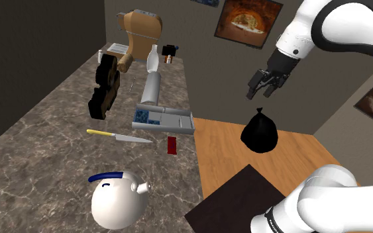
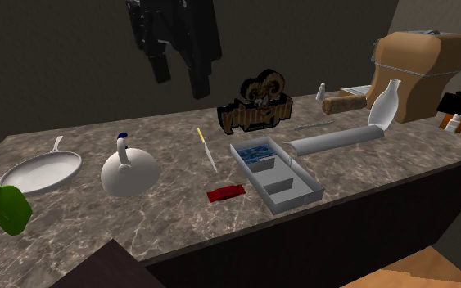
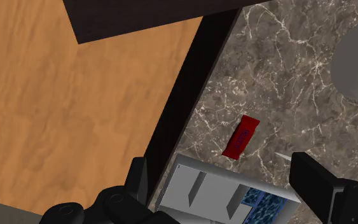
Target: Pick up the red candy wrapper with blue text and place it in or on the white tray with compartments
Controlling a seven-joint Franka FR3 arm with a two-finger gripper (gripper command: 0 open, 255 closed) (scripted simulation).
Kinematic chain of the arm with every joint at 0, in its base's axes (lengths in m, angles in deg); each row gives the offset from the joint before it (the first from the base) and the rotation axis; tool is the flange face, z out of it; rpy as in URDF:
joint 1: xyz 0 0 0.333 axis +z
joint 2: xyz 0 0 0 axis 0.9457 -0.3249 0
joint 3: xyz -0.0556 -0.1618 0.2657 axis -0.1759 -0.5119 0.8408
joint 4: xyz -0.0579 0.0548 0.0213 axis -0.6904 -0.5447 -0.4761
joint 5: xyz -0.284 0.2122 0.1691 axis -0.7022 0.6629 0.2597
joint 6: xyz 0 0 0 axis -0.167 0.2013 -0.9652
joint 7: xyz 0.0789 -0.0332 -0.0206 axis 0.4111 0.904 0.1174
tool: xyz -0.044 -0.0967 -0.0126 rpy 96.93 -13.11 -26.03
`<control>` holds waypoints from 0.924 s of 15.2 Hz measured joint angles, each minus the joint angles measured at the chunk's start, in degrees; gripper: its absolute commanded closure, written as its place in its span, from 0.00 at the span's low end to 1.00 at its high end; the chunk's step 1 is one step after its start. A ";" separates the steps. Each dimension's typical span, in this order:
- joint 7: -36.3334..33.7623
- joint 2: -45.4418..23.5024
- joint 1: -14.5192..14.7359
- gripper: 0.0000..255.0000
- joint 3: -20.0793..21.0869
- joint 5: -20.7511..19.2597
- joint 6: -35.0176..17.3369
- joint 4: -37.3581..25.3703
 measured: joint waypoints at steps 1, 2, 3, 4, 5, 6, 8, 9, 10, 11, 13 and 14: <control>0.00 0.00 0.00 0.00 0.00 0.00 0.00 0.00; -0.44 -0.35 0.00 0.00 0.22 0.18 -0.74 0.47; -1.10 -1.09 0.01 0.00 0.53 0.44 -1.96 1.08; -1.85 -1.47 0.01 0.00 0.88 0.73 -3.70 2.60; -2.69 -2.68 0.02 0.00 1.31 1.06 -5.32 3.12; -3.44 -3.49 0.00 0.00 1.63 1.34 -7.10 4.23; -4.96 -5.49 -0.04 0.00 2.29 1.88 -10.72 6.17; -5.57 -6.96 -0.11 0.00 2.50 2.07 -12.84 6.93; -6.44 -8.39 -0.07 0.00 2.94 2.39 -14.93 7.71; -7.31 -9.81 -0.02 0.00 3.39 2.70 -16.59 8.06; -8.86 -12.60 -0.01 0.00 4.10 3.19 -20.15 9.05; -9.59 -13.78 -0.01 0.00 4.42 3.42 -22.29 10.16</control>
